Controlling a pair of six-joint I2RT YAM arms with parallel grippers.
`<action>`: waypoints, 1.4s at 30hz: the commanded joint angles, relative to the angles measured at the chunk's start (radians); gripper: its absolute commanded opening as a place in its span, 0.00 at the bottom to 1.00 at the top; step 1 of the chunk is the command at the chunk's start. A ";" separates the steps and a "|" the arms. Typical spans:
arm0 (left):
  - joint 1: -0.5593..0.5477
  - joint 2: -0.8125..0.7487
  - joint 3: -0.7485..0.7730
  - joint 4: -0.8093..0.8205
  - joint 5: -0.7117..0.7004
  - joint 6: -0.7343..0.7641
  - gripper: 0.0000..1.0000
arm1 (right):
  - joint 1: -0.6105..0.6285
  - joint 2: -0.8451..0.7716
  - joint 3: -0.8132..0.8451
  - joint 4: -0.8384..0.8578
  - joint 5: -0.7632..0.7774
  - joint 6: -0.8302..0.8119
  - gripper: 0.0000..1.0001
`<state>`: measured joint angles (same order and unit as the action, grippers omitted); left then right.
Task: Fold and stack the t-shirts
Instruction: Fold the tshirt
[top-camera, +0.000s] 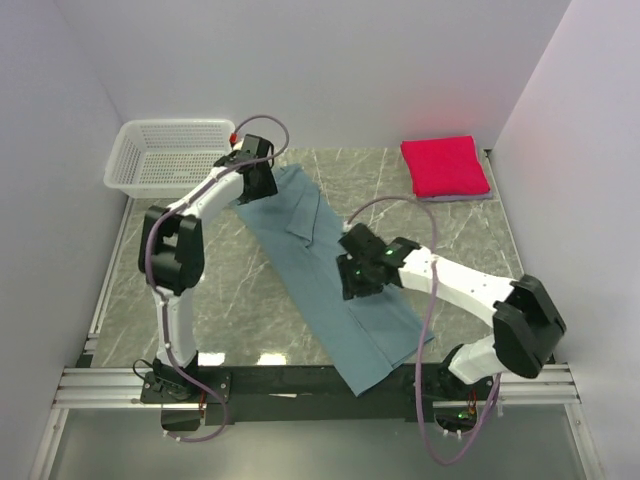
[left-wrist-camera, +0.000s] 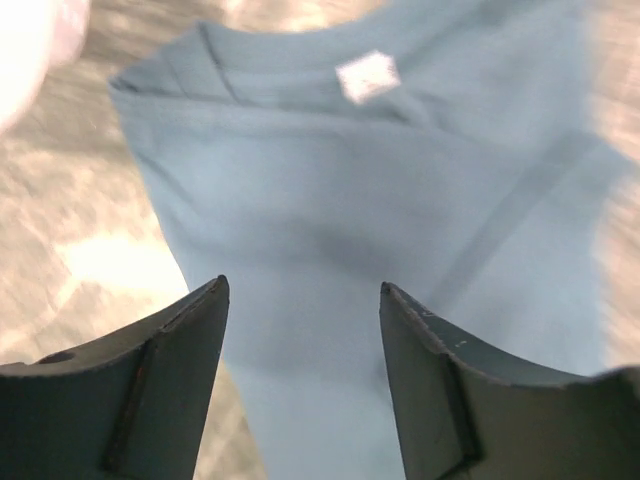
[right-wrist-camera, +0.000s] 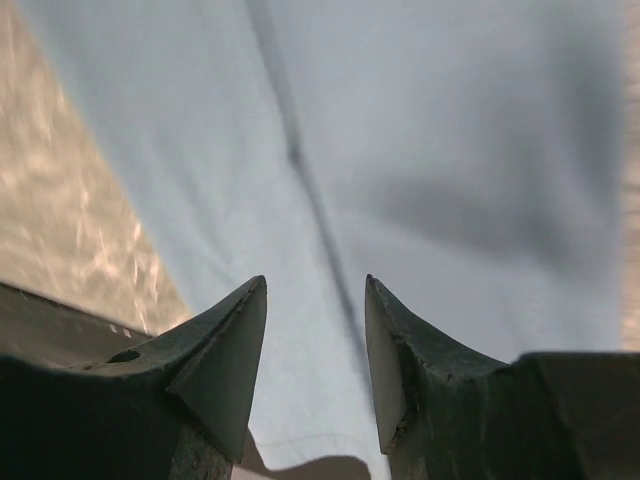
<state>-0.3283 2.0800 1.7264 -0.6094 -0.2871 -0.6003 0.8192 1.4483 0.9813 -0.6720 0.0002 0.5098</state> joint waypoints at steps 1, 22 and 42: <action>-0.046 -0.144 -0.073 0.025 0.117 -0.098 0.66 | -0.086 -0.068 -0.027 0.038 0.006 0.016 0.51; -0.095 -0.037 -0.199 0.082 0.247 -0.236 0.44 | -0.189 -0.121 -0.141 0.137 -0.069 -0.010 0.51; -0.097 -0.003 -0.176 0.086 0.247 -0.253 0.14 | -0.204 -0.117 -0.173 0.153 -0.098 -0.037 0.51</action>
<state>-0.4232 2.0743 1.5116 -0.5343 -0.0494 -0.8375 0.6228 1.3540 0.8120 -0.5385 -0.0959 0.4900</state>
